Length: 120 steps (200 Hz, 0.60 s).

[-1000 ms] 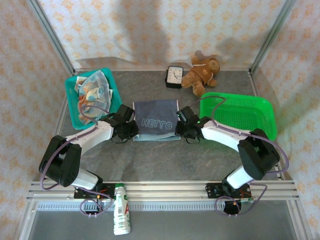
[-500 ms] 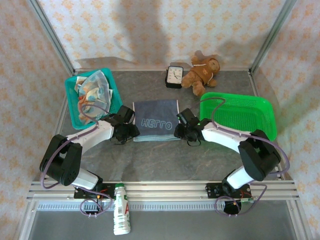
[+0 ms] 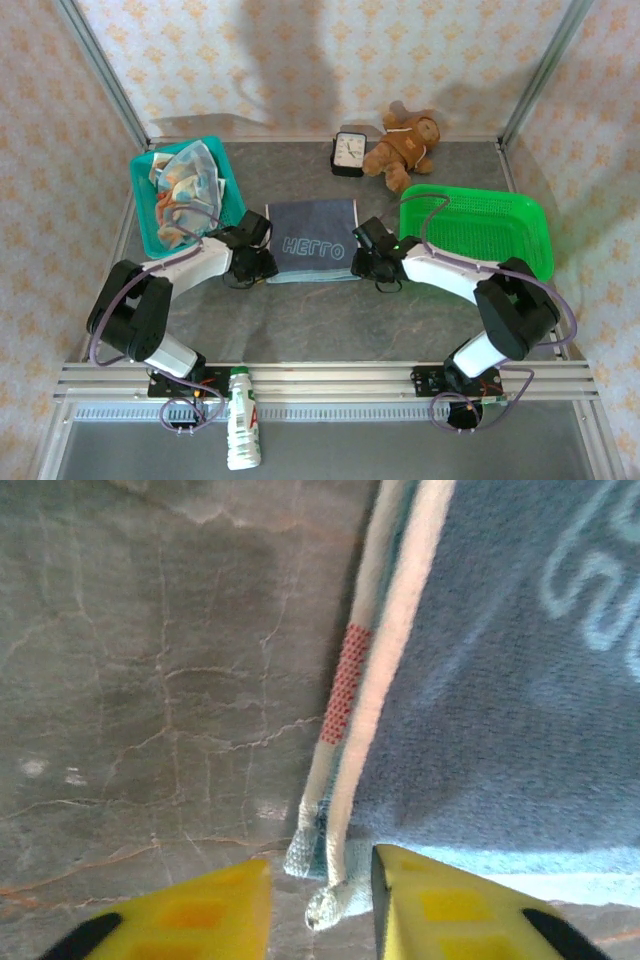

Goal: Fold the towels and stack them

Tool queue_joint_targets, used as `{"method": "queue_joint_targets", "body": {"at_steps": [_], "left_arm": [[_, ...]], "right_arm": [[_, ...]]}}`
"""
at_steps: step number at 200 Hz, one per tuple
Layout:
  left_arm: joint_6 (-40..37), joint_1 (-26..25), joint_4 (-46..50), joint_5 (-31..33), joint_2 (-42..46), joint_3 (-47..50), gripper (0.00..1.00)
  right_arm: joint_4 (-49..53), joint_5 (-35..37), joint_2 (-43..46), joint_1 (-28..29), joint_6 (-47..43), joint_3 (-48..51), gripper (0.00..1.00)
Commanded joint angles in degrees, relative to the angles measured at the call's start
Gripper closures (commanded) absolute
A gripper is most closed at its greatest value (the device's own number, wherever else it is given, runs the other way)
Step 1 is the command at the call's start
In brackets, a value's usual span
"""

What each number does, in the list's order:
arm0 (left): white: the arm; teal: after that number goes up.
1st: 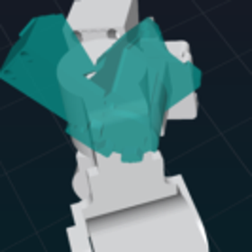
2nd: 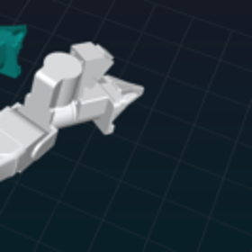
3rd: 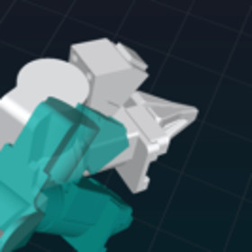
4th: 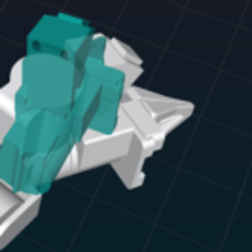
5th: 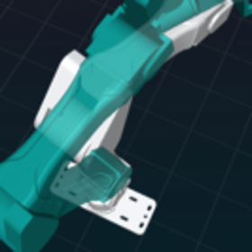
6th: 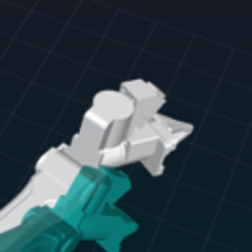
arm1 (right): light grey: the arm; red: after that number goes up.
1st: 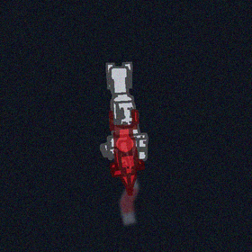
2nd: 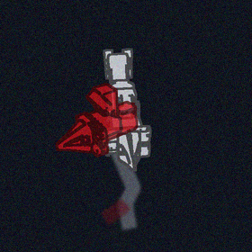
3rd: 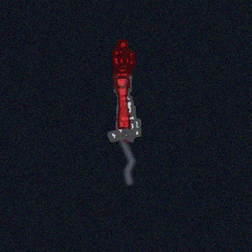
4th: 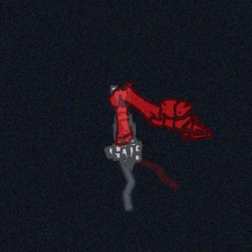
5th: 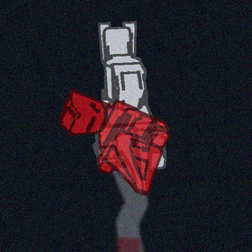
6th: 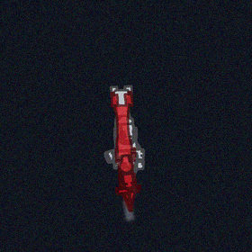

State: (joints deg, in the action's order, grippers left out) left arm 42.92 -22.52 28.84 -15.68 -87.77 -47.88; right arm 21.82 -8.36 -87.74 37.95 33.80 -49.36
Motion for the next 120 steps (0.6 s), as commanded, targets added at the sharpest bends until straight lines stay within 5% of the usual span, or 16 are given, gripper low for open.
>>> {"method": "queue_joint_targets", "body": {"at_steps": [1,12,29,120], "left_arm": [[-1.08,-0.68,-0.36,-0.63,-0.67,-0.2,0.75],[-1.21,-0.68,-0.43,-0.73,-0.65,-0.13,0.77],[-1.26,-0.68,0.26,-0.35,-0.63,-0.5,0.95],[-1.27,-0.68,1.22,0.83,0.4,-0.38,1.0]], "right_arm": [[-0.14,1.02,-0.91,0.36,-0.48,-1.0,0.62],[-0.29,0.6,-1.24,0.33,-0.48,-1.04,0.62],[-0.37,0.04,-1.39,0.31,-0.46,-0.92,0.62],[-4.25,-4.29,1.66,0.39,1.57,5.41,0.85]]}}
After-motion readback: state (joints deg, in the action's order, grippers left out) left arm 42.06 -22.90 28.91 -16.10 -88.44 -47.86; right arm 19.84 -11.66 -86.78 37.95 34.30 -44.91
